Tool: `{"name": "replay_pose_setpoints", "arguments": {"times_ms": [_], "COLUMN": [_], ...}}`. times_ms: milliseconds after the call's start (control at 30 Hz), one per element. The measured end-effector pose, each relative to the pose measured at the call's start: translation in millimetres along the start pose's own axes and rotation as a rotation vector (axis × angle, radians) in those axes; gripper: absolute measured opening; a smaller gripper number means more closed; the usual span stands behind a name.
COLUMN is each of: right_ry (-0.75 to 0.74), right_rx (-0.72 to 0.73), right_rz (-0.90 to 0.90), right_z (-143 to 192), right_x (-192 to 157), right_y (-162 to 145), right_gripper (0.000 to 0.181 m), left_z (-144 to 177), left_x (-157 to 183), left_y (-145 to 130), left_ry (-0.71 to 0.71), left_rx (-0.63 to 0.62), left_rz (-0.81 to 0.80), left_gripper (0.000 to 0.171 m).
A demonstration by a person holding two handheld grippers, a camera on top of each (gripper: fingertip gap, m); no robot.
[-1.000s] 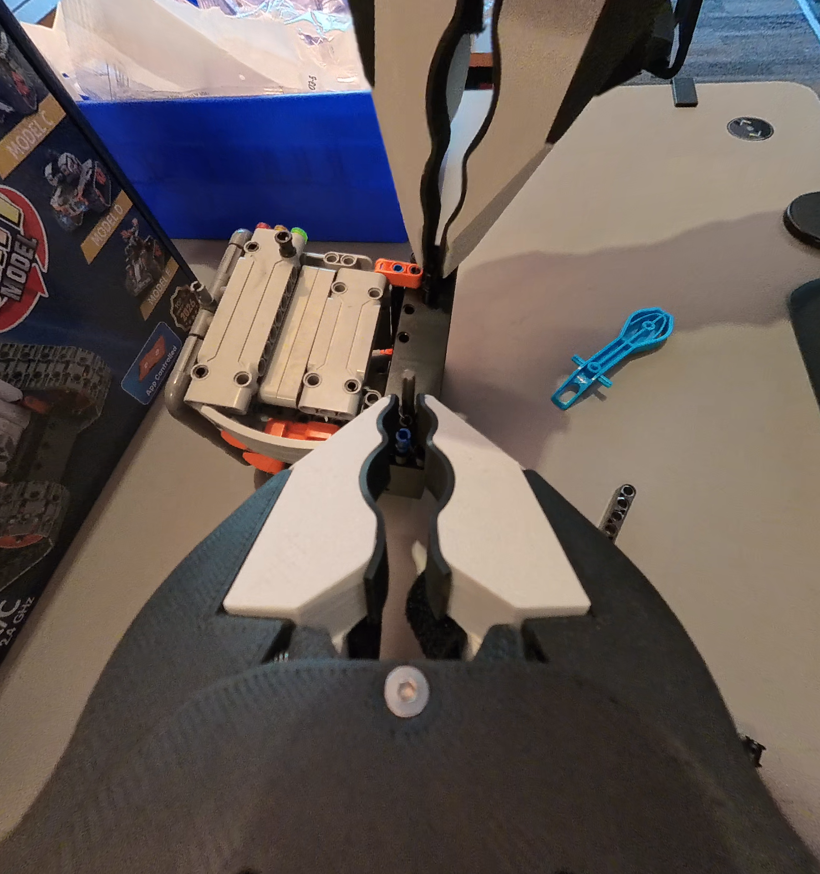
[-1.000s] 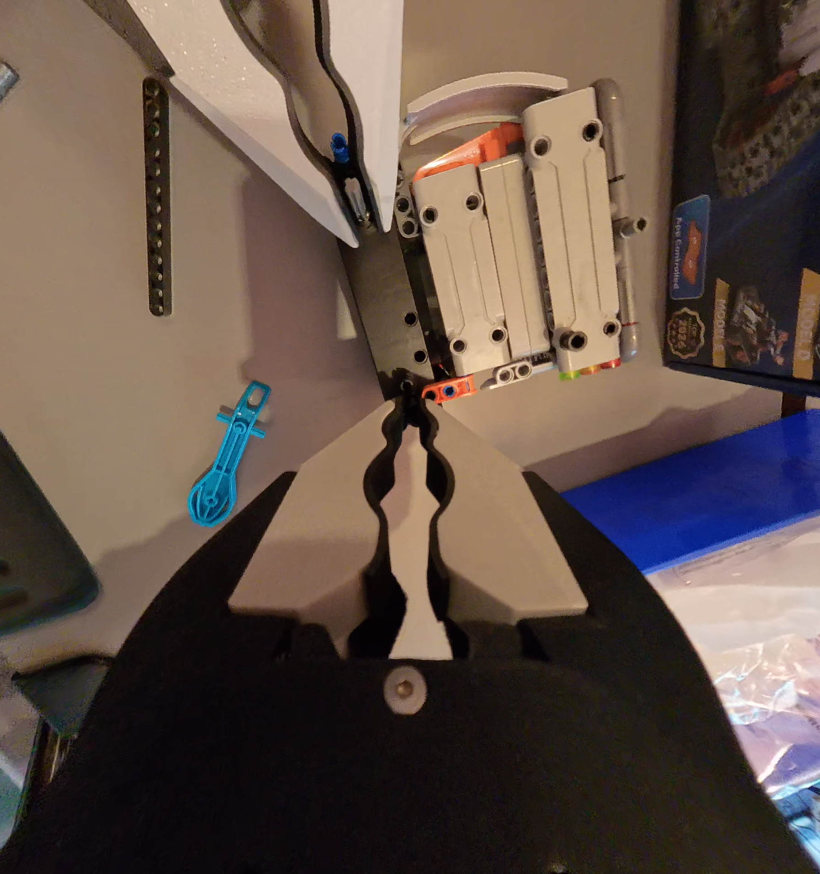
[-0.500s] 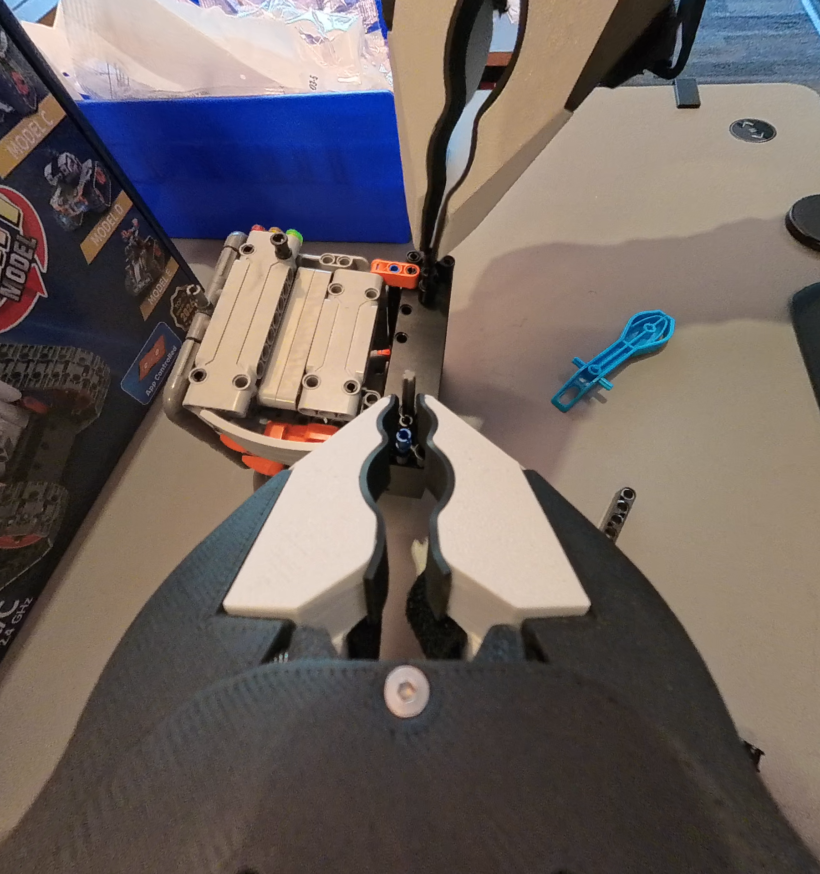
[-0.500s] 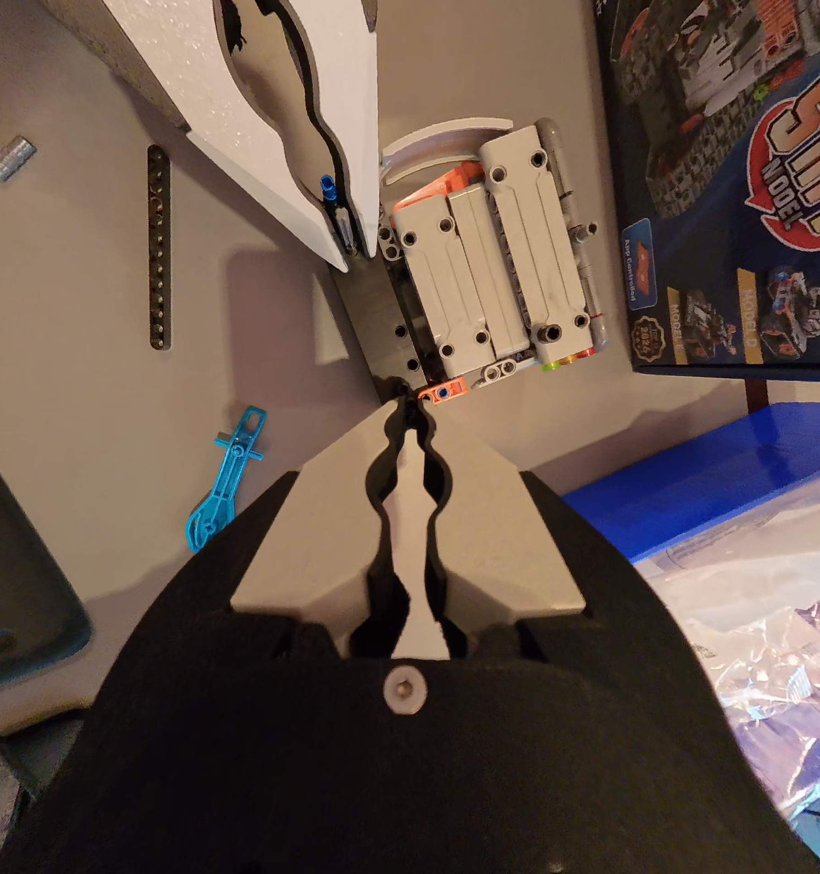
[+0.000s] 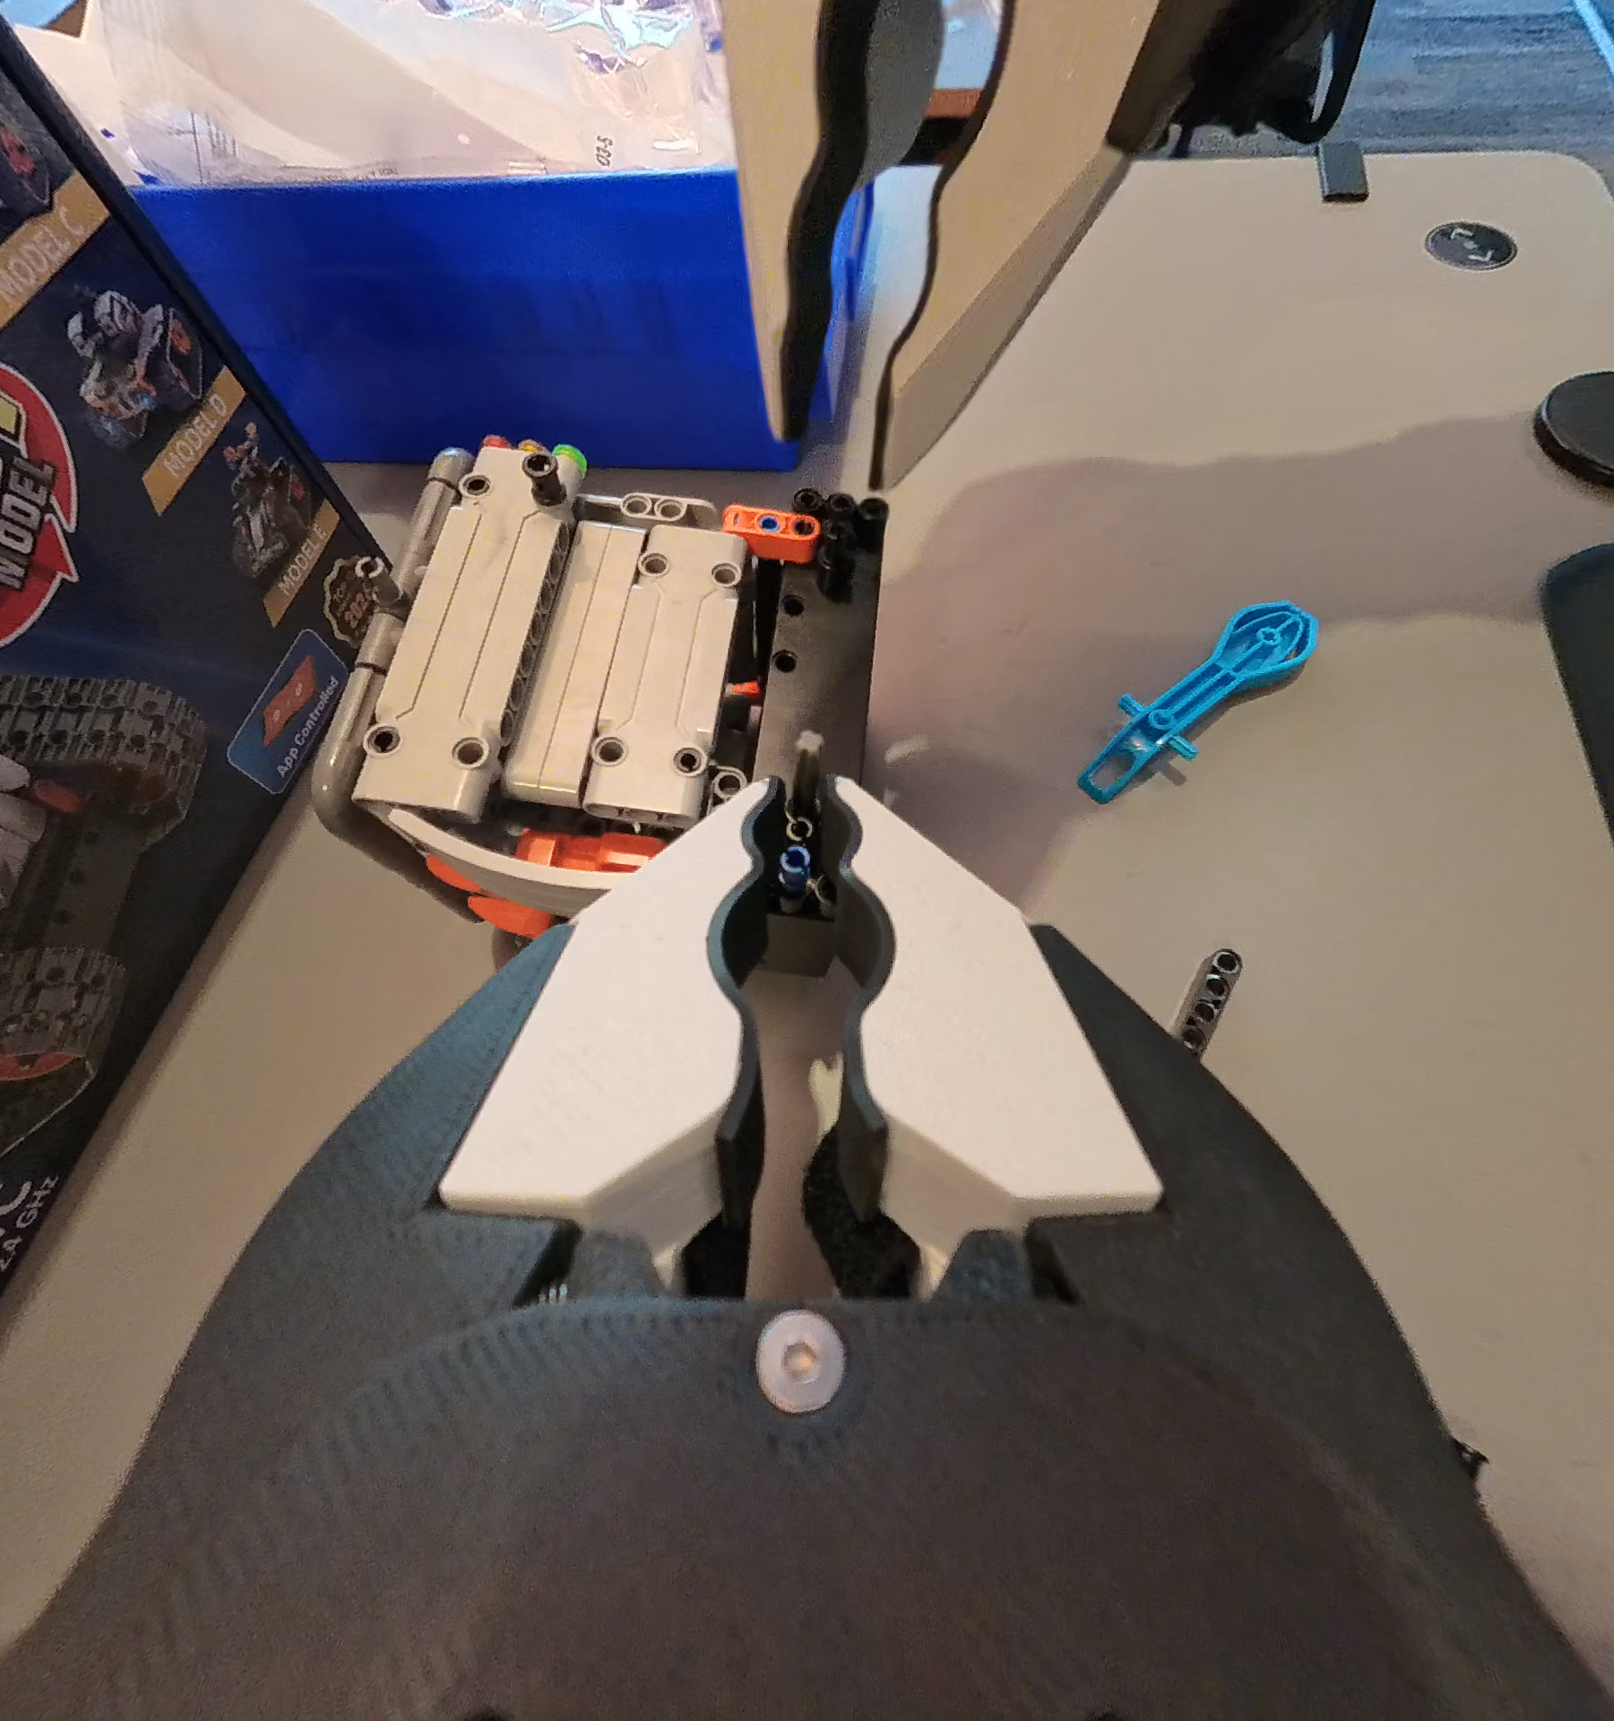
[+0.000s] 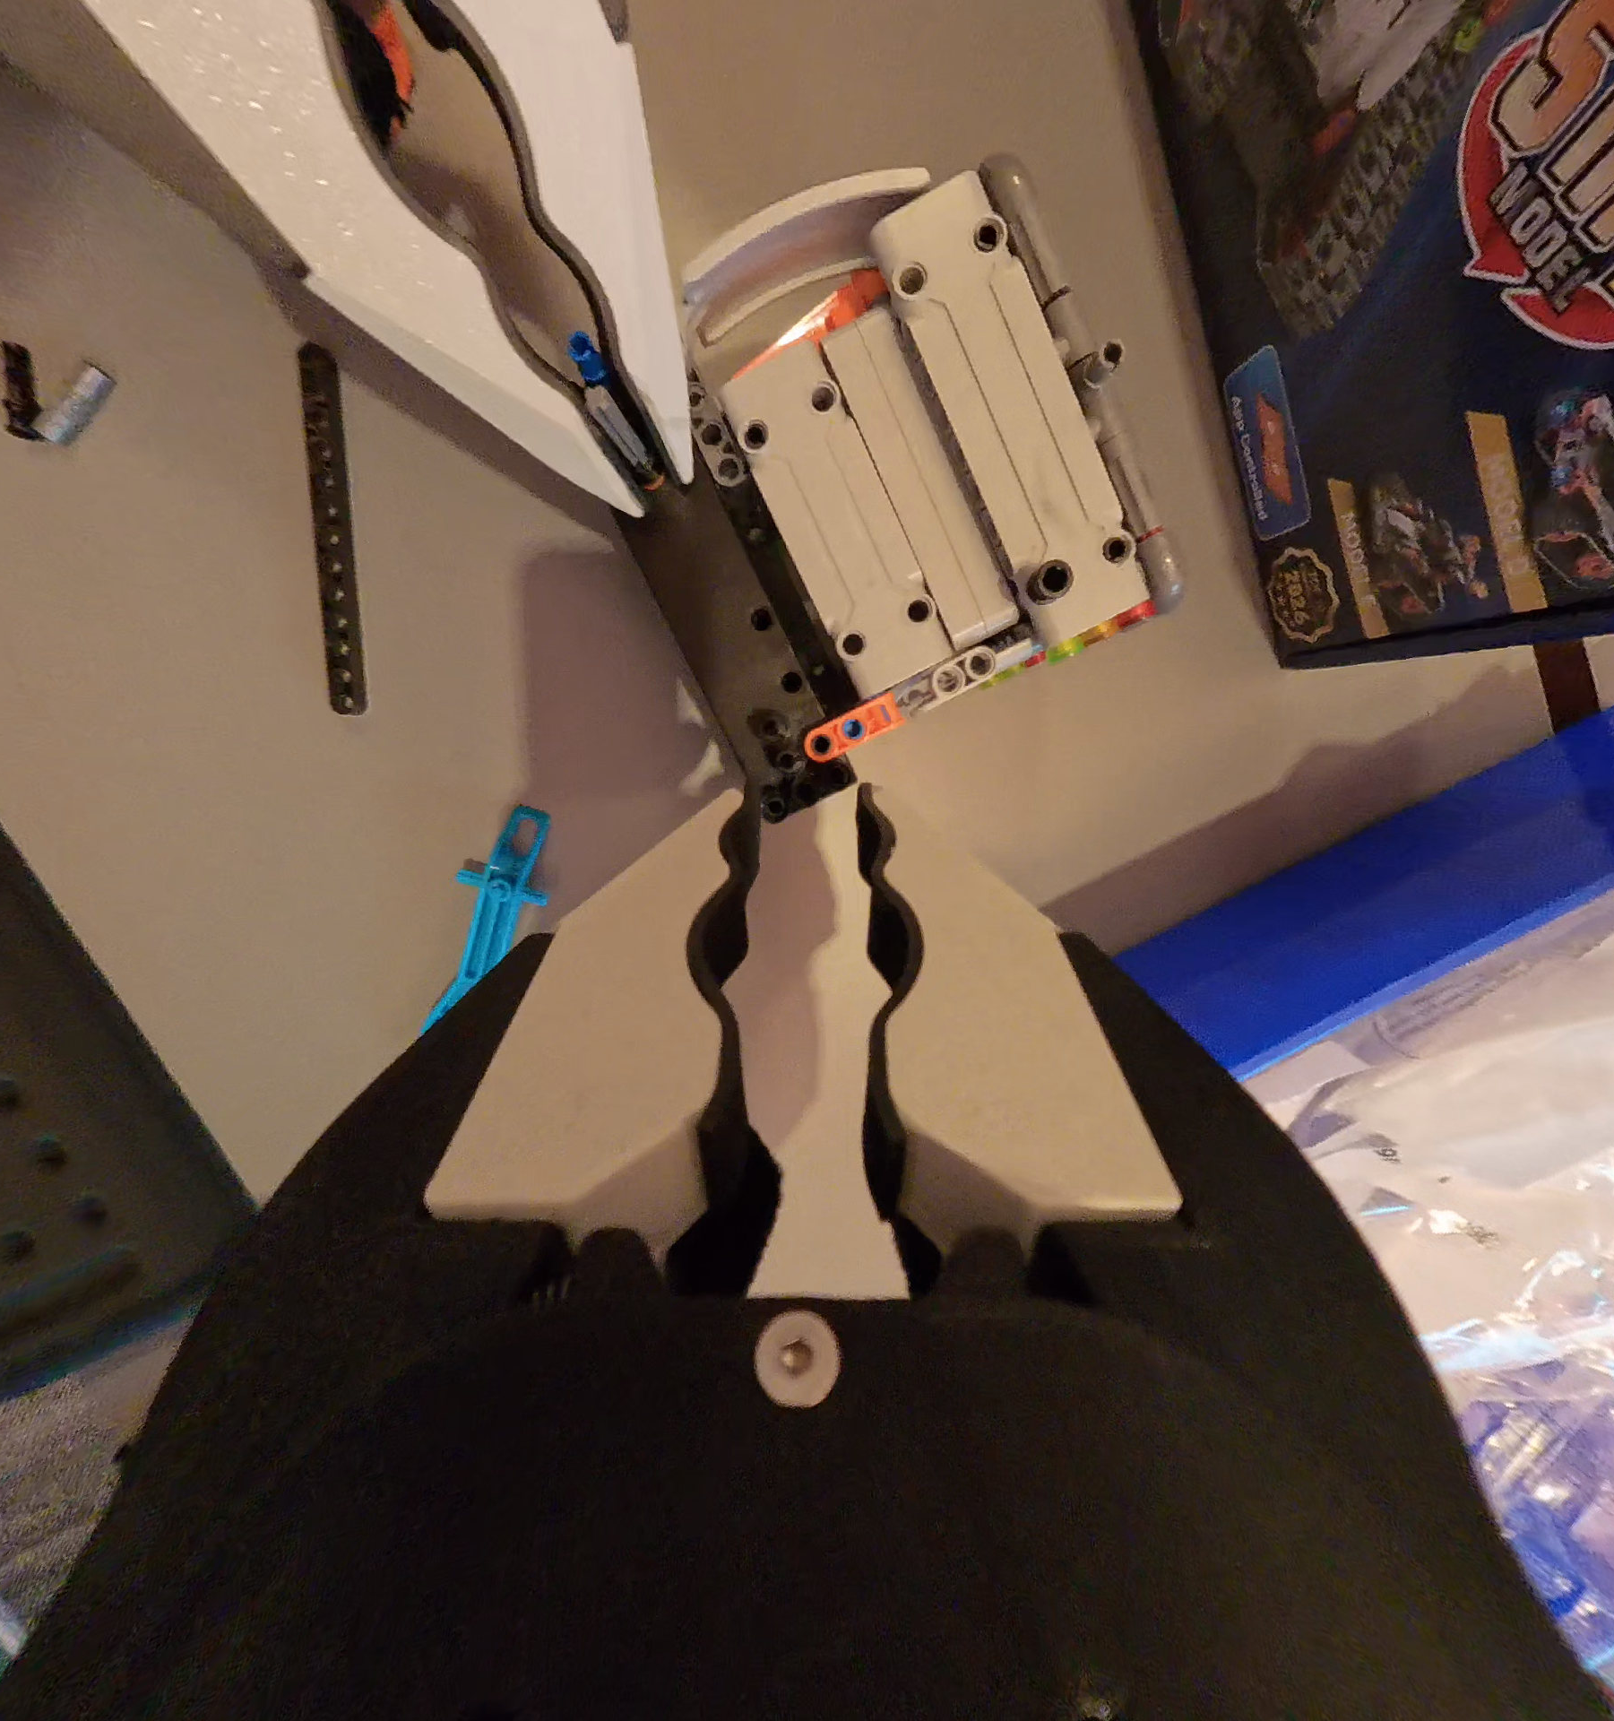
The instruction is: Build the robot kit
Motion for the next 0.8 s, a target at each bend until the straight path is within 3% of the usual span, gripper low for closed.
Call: {"name": "replay_pose_setpoints", "arguments": {"times_ms": [233, 467, 800], "right_ry": [-0.021, 0.018, 0.032], "right_rx": [0.068, 0.092, 0.147], "right_rz": [-0.088, -0.092, -0.139], "right_z": [-7, -25, -18], "right_x": [-13, -38, -61], "right_y": [-8, -6, -1], "right_gripper": [0.037, 0.024, 0.032], "left_z": [10, 24, 50], "left_x": [5, 10, 13], "left_y": [-1, -6, -5], "left_ry": [-0.042, -0.086, -0.089], "left_rx": [-0.048, -0.061, -0.003], "left_rz": [0.003, 0.006, 0.058], "left_gripper": [0.005, 0.005, 0.014]}}
Point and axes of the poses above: each gripper's, where its closed fingertips meet, z back along the fingers, y out of its top, x = y × z across the jaws, the point moved 7 cm from there along z, back along the fingers, and after that the axes turned 7 degrees about x, right-handed, at the moved point
